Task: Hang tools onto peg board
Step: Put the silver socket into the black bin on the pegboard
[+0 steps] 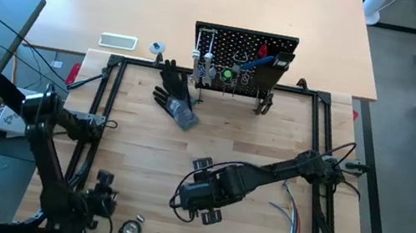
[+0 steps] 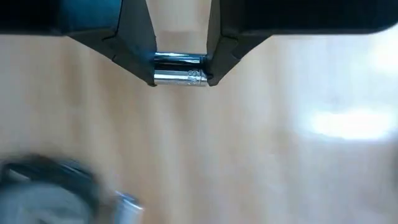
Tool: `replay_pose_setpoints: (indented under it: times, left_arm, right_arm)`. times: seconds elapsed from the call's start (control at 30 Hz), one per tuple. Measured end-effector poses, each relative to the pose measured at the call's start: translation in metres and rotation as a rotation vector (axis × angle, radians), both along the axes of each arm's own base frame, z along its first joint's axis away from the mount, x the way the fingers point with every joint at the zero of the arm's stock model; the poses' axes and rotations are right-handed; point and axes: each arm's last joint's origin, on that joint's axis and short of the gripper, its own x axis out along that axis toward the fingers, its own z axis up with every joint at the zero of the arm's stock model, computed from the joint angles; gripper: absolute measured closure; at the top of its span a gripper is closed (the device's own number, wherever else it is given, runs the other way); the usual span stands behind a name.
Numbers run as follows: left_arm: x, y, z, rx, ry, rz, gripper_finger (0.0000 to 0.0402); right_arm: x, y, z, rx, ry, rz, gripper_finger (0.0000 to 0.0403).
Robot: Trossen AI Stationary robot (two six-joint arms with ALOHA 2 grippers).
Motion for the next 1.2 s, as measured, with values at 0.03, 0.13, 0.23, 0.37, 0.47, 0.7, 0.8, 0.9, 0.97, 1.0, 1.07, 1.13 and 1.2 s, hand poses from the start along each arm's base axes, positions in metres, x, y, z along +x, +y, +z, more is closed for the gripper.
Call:
replay_pose_setpoints:
  times: [0.03, 0.13, 0.23, 0.37, 0.47, 0.7, 0.8, 0.9, 0.97, 1.0, 1.07, 1.13, 1.2]
  left_arm:
    - [0.001, 0.006, 0.009, 0.03, -0.038, 0.003, 0.0307]
    - [0.01, 0.024, 0.035, 0.094, -0.182, 0.011, 0.0307]
    - [0.02, 0.045, 0.06, 0.15, -0.314, -0.003, 0.0307]
    - [0.031, 0.071, 0.092, 0.229, -0.455, -0.037, 0.0307]
    - [0.035, 0.092, 0.116, 0.282, -0.532, -0.052, 0.0307]
    - [0.04, 0.133, 0.164, 0.295, -0.666, -0.054, 0.0307]
    - [0.045, 0.144, 0.182, 0.271, -0.73, -0.077, 0.0307]
    - [0.052, 0.152, 0.197, 0.257, -0.799, -0.12, 0.0307]
    - [0.059, 0.156, 0.204, 0.265, -0.832, -0.155, 0.0307]
    - [0.062, 0.159, 0.206, 0.269, -0.845, -0.173, 0.0307]
    - [0.068, 0.164, 0.21, 0.278, -0.866, -0.192, 0.0307]
    - [0.073, 0.17, 0.212, 0.285, -0.875, -0.201, 0.0307]
    - [0.077, 0.178, 0.212, 0.281, -0.874, -0.198, 0.0307]
  right_arm:
    - [-0.001, 0.0, 0.0, -0.005, 0.01, -0.005, 0.0236]
    - [-0.006, 0.004, -0.001, -0.017, 0.027, -0.022, 0.0236]
    - [-0.007, 0.011, -0.001, -0.006, 0.009, -0.021, 0.0236]
    - [-0.005, 0.024, 0.002, 0.035, -0.05, 0.044, 0.0236]
    - [-0.004, 0.035, 0.005, 0.061, -0.1, 0.146, 0.0236]
    - [-0.007, 0.032, 0.003, 0.022, -0.051, 0.208, 0.0236]
    - [-0.008, 0.023, 0.001, 0.023, 0.004, 0.201, 0.0236]
    - [-0.008, 0.019, 0.001, 0.055, 0.034, 0.226, 0.0236]
    - [-0.006, 0.016, 0.001, 0.081, 0.039, 0.264, 0.0236]
    - [-0.005, 0.015, 0.001, 0.096, 0.038, 0.285, 0.0236]
    - [-0.002, 0.012, 0.002, 0.123, 0.031, 0.316, 0.0236]
    - [0.002, 0.004, 0.002, 0.155, 0.032, 0.333, 0.0236]
    - [0.003, -0.004, 0.006, 0.18, 0.038, 0.325, 0.0236]
